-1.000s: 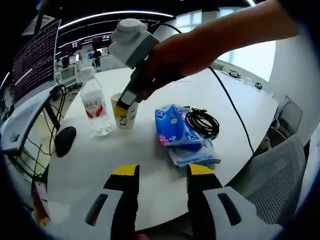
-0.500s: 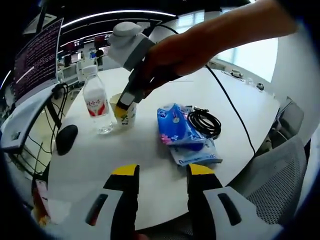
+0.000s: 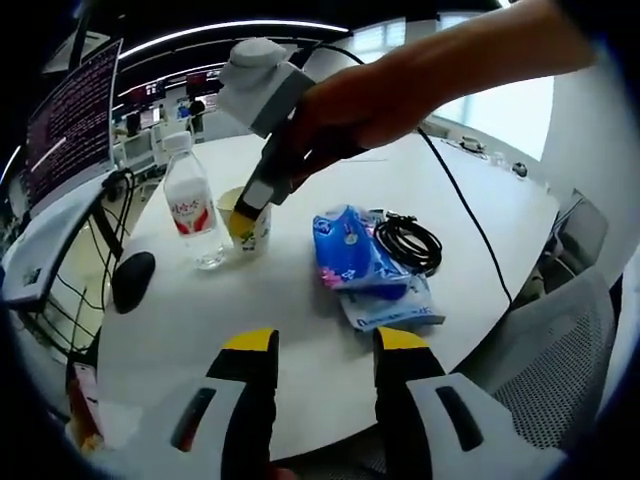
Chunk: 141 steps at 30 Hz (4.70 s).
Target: Arrange the tabletop items into an orderly group along one side of the table until the central work area is clear of visible clutter.
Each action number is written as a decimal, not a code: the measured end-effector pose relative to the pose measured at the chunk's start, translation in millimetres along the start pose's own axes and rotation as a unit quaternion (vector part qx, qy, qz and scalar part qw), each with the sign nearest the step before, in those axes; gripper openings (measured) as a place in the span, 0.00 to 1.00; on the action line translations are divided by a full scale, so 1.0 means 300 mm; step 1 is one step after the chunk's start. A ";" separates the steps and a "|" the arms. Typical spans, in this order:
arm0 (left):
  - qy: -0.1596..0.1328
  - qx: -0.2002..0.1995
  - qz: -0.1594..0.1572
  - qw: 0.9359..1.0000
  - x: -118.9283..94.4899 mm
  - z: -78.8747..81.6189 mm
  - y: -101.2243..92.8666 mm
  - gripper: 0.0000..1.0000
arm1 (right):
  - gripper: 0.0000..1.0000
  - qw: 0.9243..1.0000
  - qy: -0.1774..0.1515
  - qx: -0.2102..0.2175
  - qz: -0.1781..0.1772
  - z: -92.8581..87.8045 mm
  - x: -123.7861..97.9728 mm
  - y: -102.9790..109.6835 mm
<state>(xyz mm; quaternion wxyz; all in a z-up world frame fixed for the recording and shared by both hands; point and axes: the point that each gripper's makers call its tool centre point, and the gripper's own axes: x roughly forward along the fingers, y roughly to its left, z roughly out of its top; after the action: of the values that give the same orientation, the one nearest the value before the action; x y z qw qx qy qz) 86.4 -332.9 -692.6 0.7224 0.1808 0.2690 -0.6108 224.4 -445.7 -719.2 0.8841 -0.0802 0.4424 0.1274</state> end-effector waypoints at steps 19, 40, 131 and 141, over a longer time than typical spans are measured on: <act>0.007 0.012 0.002 1.000 0.004 -0.006 -0.007 0.36 | 0.22 0.994 -0.083 0.071 0.001 0.019 -0.114 0.006; 0.020 -0.004 0.011 1.000 0.005 -0.025 0.006 0.36 | 0.22 0.982 -0.117 0.146 -0.036 -0.193 -0.288 -0.020; 0.037 -0.046 0.022 0.998 0.017 -0.053 0.035 0.36 | 0.05 0.928 -0.092 0.351 -0.079 -0.700 -0.372 0.066; 0.037 -0.046 0.025 0.998 0.016 -0.052 0.039 0.36 | 0.04 0.919 -0.112 0.368 -0.083 -0.683 -0.395 0.054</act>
<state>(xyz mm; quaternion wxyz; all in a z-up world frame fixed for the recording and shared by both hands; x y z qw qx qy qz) 95.9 -325.2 -708.7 0.7346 0.1762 0.3187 -0.5724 -4.7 -500.6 -746.5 0.9023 0.2293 0.3479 -0.1101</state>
